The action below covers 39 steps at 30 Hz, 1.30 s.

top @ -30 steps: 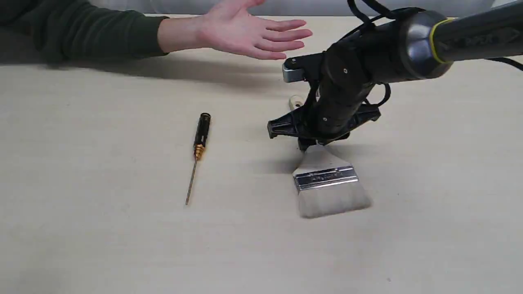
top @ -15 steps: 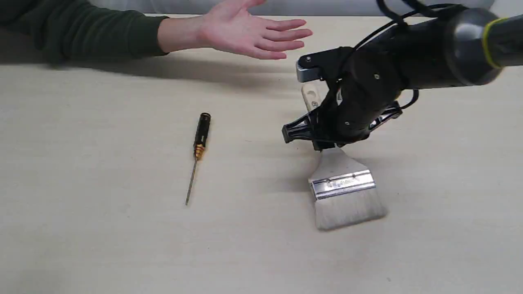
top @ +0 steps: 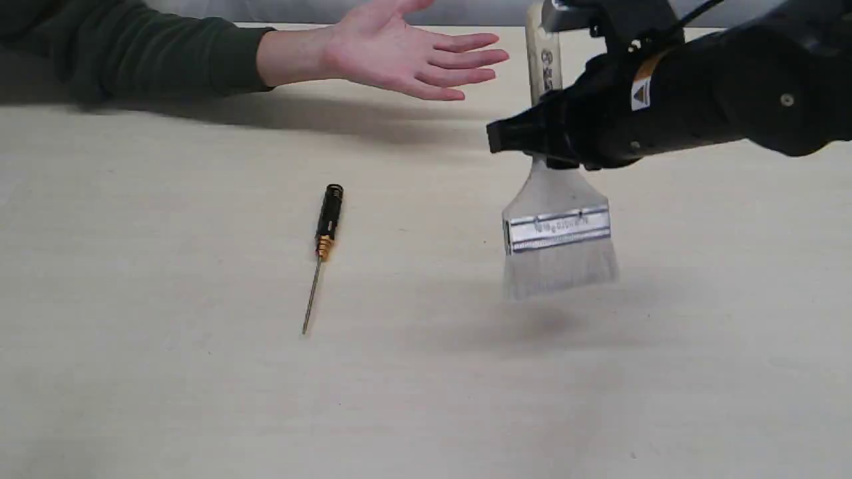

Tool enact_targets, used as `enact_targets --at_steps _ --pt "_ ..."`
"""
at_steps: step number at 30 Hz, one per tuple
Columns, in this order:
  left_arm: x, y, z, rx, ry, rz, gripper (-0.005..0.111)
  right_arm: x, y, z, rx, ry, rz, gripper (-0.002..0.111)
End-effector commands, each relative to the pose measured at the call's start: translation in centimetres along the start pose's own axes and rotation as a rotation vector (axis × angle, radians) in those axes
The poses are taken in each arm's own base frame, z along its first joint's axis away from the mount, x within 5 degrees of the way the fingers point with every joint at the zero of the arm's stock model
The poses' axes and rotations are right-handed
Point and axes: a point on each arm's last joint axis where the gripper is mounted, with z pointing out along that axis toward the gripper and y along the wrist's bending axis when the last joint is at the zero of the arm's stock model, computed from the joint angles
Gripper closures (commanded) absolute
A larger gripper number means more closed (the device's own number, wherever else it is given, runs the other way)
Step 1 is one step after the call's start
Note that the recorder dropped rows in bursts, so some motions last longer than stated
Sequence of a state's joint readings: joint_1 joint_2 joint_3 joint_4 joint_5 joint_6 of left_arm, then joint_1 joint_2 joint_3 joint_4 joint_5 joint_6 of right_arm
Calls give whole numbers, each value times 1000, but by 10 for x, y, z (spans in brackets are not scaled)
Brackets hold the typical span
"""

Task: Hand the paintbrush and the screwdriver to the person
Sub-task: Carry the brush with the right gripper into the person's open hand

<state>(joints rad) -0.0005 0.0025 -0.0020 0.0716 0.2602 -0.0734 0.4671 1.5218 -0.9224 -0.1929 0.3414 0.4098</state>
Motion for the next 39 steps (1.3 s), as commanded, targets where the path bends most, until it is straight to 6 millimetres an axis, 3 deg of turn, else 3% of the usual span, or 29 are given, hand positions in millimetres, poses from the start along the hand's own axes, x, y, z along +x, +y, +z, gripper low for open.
enact_targets --at_steps 1,9,26,33,39 --pt "0 0 0 8 -11 -2 107 -21 4 -10 -16 -91 -28 103" --pt "0 0 0 8 -11 -2 107 -72 16 5 -24 -208 -78 104" --pt "0 -1 0 8 -11 -5 107 -158 33 99 68 -214 -115 104" --pt "0 -1 0 8 -11 -5 107 -156 33 143 108 -137 -107 104" --pt "0 -1 0 8 -11 -5 107 -148 32 158 108 -116 -110 99"
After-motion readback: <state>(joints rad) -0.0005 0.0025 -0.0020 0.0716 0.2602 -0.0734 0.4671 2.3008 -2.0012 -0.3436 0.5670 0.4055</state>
